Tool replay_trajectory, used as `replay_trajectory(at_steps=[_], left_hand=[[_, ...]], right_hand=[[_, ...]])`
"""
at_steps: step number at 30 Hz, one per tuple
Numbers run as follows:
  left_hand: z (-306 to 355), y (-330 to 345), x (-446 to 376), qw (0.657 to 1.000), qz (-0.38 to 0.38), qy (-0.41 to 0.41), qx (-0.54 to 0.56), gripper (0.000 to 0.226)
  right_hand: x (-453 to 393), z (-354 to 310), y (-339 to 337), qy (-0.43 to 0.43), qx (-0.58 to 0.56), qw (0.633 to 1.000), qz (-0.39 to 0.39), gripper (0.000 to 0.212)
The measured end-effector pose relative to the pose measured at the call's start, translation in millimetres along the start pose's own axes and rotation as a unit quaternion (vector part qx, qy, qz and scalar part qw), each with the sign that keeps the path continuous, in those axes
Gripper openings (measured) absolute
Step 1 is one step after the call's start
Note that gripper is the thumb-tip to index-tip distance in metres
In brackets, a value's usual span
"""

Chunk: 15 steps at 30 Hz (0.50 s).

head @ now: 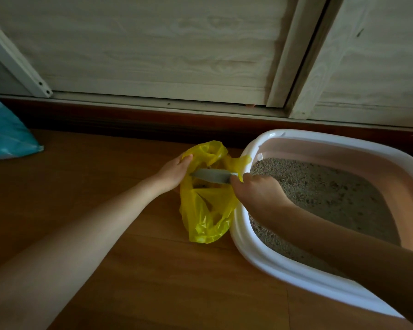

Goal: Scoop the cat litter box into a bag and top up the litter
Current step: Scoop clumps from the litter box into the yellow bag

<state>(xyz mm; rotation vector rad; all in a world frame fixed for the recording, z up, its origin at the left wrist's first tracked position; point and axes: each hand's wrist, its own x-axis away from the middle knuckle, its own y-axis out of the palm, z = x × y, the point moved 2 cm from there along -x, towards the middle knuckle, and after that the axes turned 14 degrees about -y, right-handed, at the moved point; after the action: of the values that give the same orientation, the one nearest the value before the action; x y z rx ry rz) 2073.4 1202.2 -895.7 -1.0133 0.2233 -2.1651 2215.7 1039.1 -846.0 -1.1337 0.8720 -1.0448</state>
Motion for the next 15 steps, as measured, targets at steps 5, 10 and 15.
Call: replay_trajectory(at_steps=[5,10,15], left_hand=[[-6,-10,-2,0.999,0.022,0.017,0.033,0.051],[-5,-17,2,0.997,0.059,0.04,0.041,0.051],[-2,-31,4,0.988,0.096,0.06,0.106,0.048]], right_hand=[[-3,5,4,0.0,0.004,0.999,0.044,0.041],[-11,8,3,0.034,-0.075,0.997,0.0,0.029],[-16,17,8,0.183,-0.413,0.89,0.053,0.027]])
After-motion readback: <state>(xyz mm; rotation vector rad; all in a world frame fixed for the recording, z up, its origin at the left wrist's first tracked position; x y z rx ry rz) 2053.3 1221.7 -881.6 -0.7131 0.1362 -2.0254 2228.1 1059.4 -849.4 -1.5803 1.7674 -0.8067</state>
